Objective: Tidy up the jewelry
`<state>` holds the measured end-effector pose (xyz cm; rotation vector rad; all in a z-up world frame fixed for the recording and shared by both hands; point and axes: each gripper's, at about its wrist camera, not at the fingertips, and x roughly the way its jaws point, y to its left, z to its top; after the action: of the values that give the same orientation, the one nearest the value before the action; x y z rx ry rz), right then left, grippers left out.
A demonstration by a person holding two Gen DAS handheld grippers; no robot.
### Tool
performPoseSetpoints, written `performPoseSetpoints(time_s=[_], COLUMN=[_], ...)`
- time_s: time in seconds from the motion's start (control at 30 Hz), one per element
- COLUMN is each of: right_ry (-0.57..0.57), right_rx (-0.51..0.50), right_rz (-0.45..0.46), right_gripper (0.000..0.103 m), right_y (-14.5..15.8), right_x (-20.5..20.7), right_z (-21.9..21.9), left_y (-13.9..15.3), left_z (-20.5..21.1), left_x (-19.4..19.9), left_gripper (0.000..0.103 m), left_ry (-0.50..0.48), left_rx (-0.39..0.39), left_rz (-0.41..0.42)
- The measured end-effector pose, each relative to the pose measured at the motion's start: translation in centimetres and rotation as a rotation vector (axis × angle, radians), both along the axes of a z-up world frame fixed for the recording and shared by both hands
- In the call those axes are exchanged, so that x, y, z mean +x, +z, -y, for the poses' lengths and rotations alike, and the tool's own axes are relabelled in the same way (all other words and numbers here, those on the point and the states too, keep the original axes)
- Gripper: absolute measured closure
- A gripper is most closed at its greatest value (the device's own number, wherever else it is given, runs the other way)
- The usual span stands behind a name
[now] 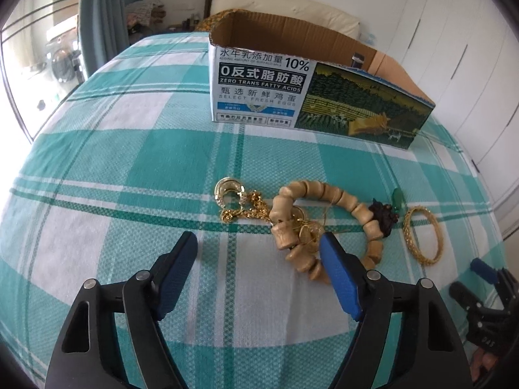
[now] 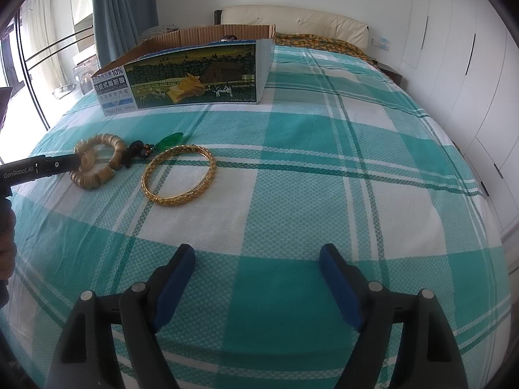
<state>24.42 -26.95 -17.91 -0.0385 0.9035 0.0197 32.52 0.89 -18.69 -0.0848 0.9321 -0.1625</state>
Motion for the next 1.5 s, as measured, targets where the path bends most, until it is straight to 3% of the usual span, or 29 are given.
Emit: performPoseSetpoints(time_s=[0.07,0.1,0.13,0.27,0.47,0.97,1.1,1.23,1.5], right_ry=[0.000,0.000,0.000,0.000,0.000,0.001,0.001,0.001,0.001], right_rx=[0.000,0.000,0.000,0.000,0.000,0.000,0.000,0.000,0.000], right_rz=[0.000,0.000,0.000,0.000,0.000,0.000,0.000,0.000,-0.001], right_gripper=[0.022,0.022,0.022,0.022,0.022,0.022,0.022,0.022,0.022], right_y=[0.0,0.0,0.0,0.0,0.0,0.0,0.0,0.0,0.0], right_x=[0.0,0.0,0.0,0.0,0.0,0.0,0.0,0.0,0.0], right_z=[0.0,0.0,0.0,0.0,0.0,0.0,0.0,0.0,0.0], left_y=[0.1,0.2,0.2,0.4,1.6,1.8,1.7,1.2,0.6], left_z=[0.6,0.7,0.7,0.7,-1.4,-6.5,-6.4,-6.4,-5.5], left_x=[-0.2,-0.4,-0.6,-1.3,-3.2,-9.9,-10.0,-9.6,-10.1], left_gripper=[0.046,0.067,0.081,0.090,0.091,0.088,0.083,0.069,0.065], left_ry=[-0.031,-0.062,-0.084,-0.103,-0.060,0.055,0.053,0.058,0.066], left_rx=[0.020,-0.009,-0.035,-0.018,-0.090,-0.082,-0.062,-0.035,0.146], left_rz=[0.011,0.010,0.003,0.019,0.033,0.014,0.017,0.004,0.020])
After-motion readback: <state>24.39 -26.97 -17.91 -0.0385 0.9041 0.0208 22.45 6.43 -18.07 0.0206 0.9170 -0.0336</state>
